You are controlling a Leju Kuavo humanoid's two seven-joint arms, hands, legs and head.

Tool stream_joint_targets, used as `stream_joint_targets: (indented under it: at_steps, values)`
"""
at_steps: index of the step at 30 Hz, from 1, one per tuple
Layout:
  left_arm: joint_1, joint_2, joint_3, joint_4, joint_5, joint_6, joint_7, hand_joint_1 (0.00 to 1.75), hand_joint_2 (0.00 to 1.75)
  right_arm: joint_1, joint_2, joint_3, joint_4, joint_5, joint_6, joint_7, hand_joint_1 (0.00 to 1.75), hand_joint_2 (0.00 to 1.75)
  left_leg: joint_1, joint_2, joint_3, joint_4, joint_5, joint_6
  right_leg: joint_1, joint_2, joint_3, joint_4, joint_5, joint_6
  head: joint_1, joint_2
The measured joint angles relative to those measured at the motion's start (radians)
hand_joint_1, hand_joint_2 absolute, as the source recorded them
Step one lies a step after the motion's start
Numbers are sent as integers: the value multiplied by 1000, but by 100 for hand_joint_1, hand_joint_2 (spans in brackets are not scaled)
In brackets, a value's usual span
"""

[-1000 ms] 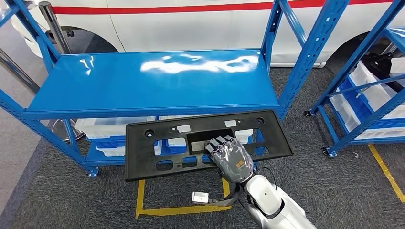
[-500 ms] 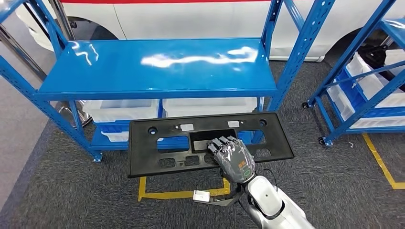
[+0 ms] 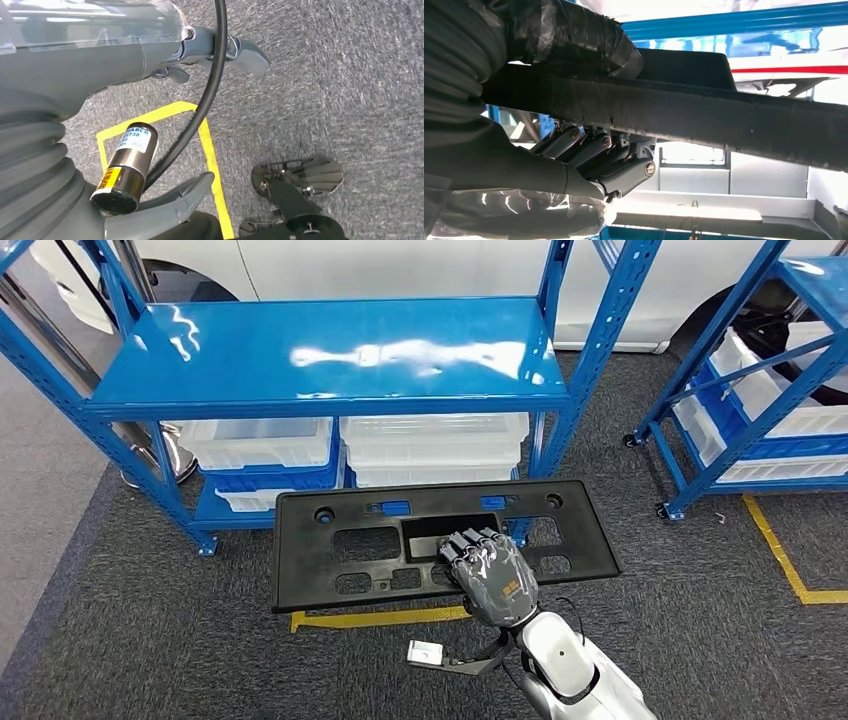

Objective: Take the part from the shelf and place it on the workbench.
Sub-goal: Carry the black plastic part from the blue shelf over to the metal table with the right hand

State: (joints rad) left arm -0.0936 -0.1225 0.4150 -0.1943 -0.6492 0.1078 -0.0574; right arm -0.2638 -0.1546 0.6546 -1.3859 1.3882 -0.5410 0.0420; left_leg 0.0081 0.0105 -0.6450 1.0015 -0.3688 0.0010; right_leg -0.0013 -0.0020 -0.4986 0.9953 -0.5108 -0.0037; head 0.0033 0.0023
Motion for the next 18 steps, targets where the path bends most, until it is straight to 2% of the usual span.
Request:
stream_joint_targets:
  at_steps: [1, 2, 4, 5, 6, 7, 8, 9, 10, 11, 12, 13, 15, 16, 17, 18]
  values:
    - [0, 0, 0, 0, 0, 0, -1, 0, 175, 0, 1, 0, 0, 1, 1, 0, 162, 175, 0, -2, -7, 8, -14, -4, -3, -2, -6, -7, 12, -8, 0, 0]
    - [1, 1, 0, 0, 2, -1, -2, 0, 175, -1, 2, 0, 1, 2, 2, 0, 162, 175, 1, -4, -18, 33, -44, -8, -6, -4, -14, -12, 24, -16, 0, 0]
    - [1, 1, 0, 0, 4, -3, -2, 0, 175, -1, 4, 0, 3, 4, 4, 0, 162, 175, 4, -6, -52, 144, -137, -15, -10, -6, -35, -13, 43, -25, -1, 0]
    - [1, 1, 0, 0, 3, -4, 0, 0, 175, -1, 5, 0, 5, 4, 5, 0, 162, 175, 6, -6, -67, 209, -172, -20, -10, -8, -47, -10, 50, -25, -1, 0]
    - [0, 0, 0, 0, 1, -5, 2, 0, 175, 0, 6, 0, 7, 5, 6, 0, 162, 175, 8, -6, -74, 259, -187, -23, -11, -9, -60, -6, 57, -24, -1, 0]
    - [0, 0, 0, 0, -1, -5, 4, 0, 175, 0, 6, 0, 9, 5, 8, 0, 162, 175, 10, -6, -66, 278, -181, -27, -11, -10, -73, -1, 63, -22, -1, 0]
    - [0, 0, 0, 0, -2, -5, 5, 0, 175, 0, 6, 0, 10, 6, 8, 0, 162, 175, 13, -6, -39, 259, -157, -29, -13, -10, -86, 6, 68, -19, -1, 0]
    - [0, 0, 0, 0, -2, -5, 6, 0, 175, 0, 6, 0, 11, 6, 8, 0, 162, 175, 15, -6, 4, 204, -129, -31, -15, -10, -98, 14, 71, -15, -1, 0]
    - [-1, 0, 0, 0, -3, -5, 7, 0, 175, -1, 6, 0, 11, 6, 8, 0, 162, 175, 16, -7, 52, 138, -116, -33, -17, -9, -109, 22, 74, -11, -1, 0]
    - [-1, 0, 0, 0, -3, -5, 7, 0, 175, -1, 7, 0, 11, 6, 9, 0, 162, 175, 15, -10, 91, 76, -112, -32, -17, -9, -118, 30, 77, -5, -1, 0]
    - [-2, 0, 0, 0, -3, -6, 8, 0, 175, -2, 7, 0, 11, 6, 9, 0, 162, 175, 13, -14, 115, 35, -118, -30, -16, -9, -126, 36, 81, 1, -1, 0]
    - [-2, 0, 0, 0, -3, -6, 8, 0, 175, -3, 7, 0, 11, 6, 9, 0, 162, 175, 10, -17, 122, 18, -127, -27, -14, -9, -131, 38, 87, 8, 0, 0]
    - [-1, 0, 0, 0, -3, -6, 13, 0, 175, -3, 7, 0, 12, 6, 10, 0, 162, 175, 10, -16, 114, 13, -120, -13, -14, -7, -137, 40, 97, 21, 0, 0]
    - [0, 0, 1, 0, -3, -5, 16, 0, 175, -4, 7, 0, 12, 6, 10, 0, 162, 175, 10, -13, 107, 12, -113, -3, -15, -5, -143, 47, 87, 27, 0, 0]
    - [0, 0, 1, 0, -4, -4, 19, 0, 175, -4, 7, 0, 13, 6, 11, 0, 162, 175, 11, -10, 97, 11, -103, 9, -17, -3, -152, 68, 60, 31, 0, 0]
    - [0, 0, 1, 0, -5, -3, 22, 0, 175, -4, 7, -1, 13, 6, 12, 1, 162, 175, 11, -8, 86, 10, -94, 20, -18, -2, -166, 108, 17, 34, 1, 0]
